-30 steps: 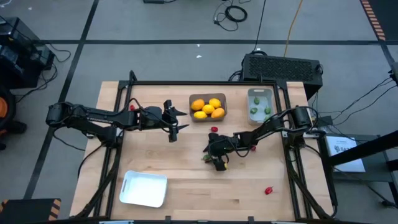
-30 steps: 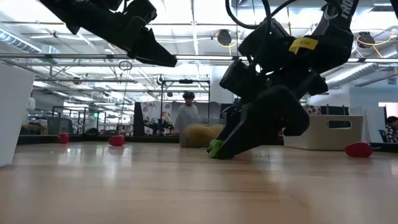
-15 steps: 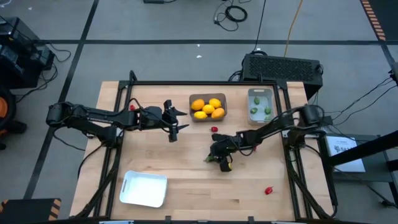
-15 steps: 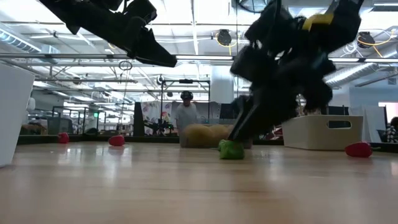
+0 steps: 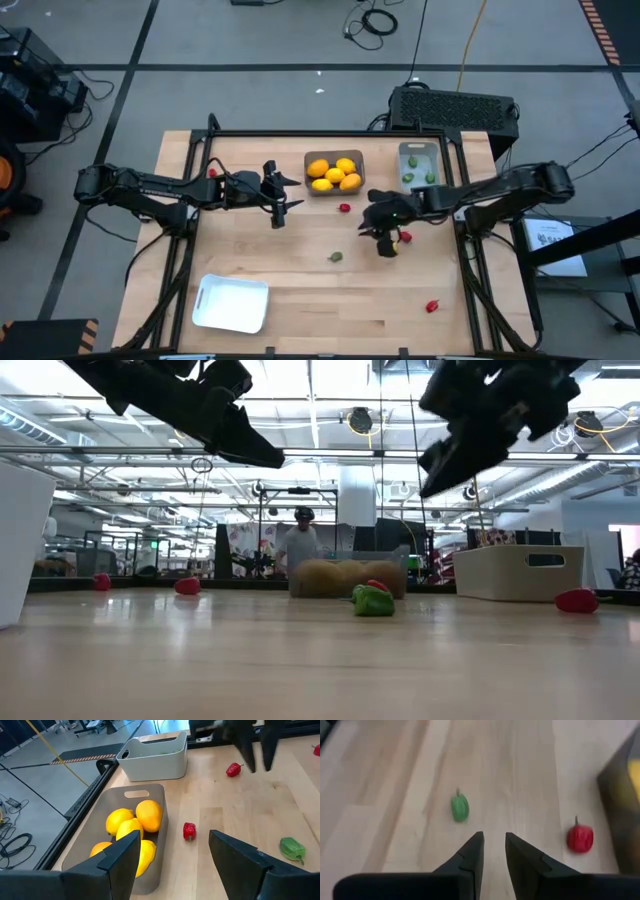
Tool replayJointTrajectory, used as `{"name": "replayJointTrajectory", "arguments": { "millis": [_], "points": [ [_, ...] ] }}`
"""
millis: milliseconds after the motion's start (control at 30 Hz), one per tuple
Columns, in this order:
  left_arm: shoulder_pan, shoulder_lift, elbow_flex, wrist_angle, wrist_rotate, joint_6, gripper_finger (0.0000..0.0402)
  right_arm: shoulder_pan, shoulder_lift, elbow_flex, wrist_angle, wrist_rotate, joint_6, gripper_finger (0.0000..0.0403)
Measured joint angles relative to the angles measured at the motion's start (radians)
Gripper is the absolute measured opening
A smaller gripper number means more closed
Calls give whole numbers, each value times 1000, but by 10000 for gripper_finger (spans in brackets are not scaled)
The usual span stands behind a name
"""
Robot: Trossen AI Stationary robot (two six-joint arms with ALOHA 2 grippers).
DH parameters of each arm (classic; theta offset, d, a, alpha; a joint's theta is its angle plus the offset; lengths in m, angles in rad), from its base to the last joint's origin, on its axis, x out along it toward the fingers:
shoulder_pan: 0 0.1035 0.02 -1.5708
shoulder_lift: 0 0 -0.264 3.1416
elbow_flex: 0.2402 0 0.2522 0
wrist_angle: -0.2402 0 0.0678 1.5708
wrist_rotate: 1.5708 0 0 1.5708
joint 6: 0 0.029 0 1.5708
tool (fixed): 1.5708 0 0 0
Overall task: Sort produce into baskets
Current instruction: Put the green pepper into the gray bin
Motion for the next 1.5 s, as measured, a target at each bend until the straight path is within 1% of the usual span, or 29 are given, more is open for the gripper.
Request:
{"name": "replayJointTrajectory", "arguments": {
  "millis": [100, 200, 300, 533, 567, 633, 733, 933, 1067, 1200, 1333, 1500],
  "points": [
    [0, 0, 0, 0, 0, 0, 244, 19, 5, 0, 69, -4, -17, 76],
    [0, 0, 0, 0, 0, 0, 244, 42, 62, 1, 133, -7, -54, 94],
    [0, 0, 0, 0, 0, 0, 244, 55, 149, 1, 185, -7, -64, 124],
    [0, 0, 0, 0, 0, -1, 244, 61, 363, 1, 455, -7, -26, 211],
    [0, 0, 0, 0, 0, -1, 244, 62, 384, 1, 485, -11, -22, 223],
    [0, 0, 0, 0, 0, -1, 244, 62, 416, 1, 509, -53, -9, 245],
    [0, 0, 0, 0, 0, -1, 244, 63, 457, 1, 537, -87, 19, 271],
    [0, 0, 0, 2, 0, 0, 244, 68, 538, 1, 622, -86, 27, 300],
    [0, 0, 0, 3, 0, 0, 244, 68, 576, 2, 645, -84, 22, 299],
    [0, 0, 0, 3, 0, 0, 244, 68, 587, 5, 636, -83, 20, 280],
    [0, 0, 0, 3, 0, 0, 244, 67, 581, 5, 615, -79, 20, 245],
    [0, 0, 0, 3, 0, 0, 244, 67, 556, 2, 591, -79, 20, 185]
  ]
}}
